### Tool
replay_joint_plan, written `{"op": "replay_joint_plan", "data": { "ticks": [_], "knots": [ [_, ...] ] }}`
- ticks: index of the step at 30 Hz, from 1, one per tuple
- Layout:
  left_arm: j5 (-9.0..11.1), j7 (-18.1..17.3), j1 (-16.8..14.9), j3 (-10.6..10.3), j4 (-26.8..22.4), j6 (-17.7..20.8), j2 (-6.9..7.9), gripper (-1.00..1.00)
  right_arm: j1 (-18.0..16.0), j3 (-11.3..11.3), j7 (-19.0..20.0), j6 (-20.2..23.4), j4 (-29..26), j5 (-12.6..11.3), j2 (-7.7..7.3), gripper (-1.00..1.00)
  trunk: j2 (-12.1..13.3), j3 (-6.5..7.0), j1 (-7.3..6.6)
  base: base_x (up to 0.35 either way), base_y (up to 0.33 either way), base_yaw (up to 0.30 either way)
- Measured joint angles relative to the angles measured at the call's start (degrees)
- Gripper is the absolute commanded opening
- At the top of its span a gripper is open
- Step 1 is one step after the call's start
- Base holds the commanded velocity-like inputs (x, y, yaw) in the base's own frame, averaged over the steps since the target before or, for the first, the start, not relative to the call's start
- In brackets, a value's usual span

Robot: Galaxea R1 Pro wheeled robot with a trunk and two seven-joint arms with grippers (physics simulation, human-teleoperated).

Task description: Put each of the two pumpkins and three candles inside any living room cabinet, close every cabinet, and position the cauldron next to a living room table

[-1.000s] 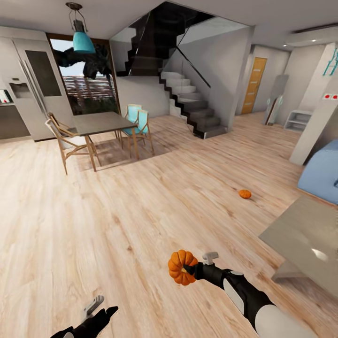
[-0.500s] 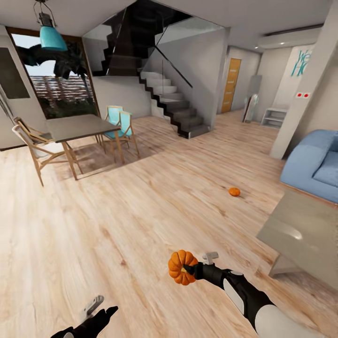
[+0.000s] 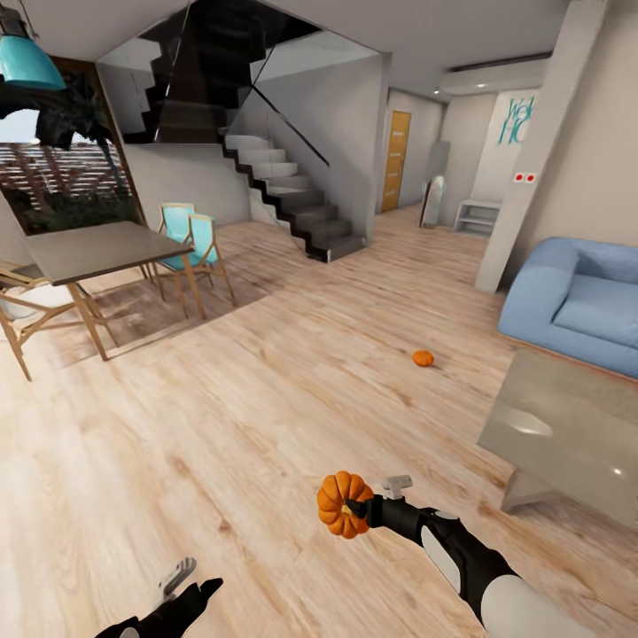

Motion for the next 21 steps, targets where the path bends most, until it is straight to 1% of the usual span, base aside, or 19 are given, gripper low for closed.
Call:
{"op": "replay_joint_plan", "data": {
  "ticks": [7, 9, 13, 21],
  "knots": [
    [0.0, 0.0, 0.0, 0.0, 0.0, 0.0, 0.04, 1.0, 0.0, 0.0, 0.0, 0.0, 0.0, 0.0, -0.03, -1.0, 0.0, 0.0, -0.01, 0.196, 0.286, -0.255],
    [0.0, 0.0, 0.0, 0.0, 0.0, 0.0, 0.04, 1.0, 0.0, 0.0, 0.0, 0.0, 0.0, 0.0, -0.02, -1.0, 0.0, 0.0, -0.01, 0.245, 0.26, -0.169],
    [0.0, 0.0, 0.0, 0.0, 0.0, 0.0, 0.05, 1.0, 0.0, 0.0, 0.0, 0.0, 0.0, 0.0, 0.01, -1.0, 0.0, 0.0, -0.02, 0.247, 0.258, -0.061],
    [0.0, 0.0, 0.0, 0.0, 0.0, 0.0, 0.02, 1.0, 0.0, 0.0, 0.1, 0.6, 0.0, 0.0, 0.02, -1.0, 0.0, -0.26, -0.01, 0.249, 0.257, -0.006]
  ]
}}
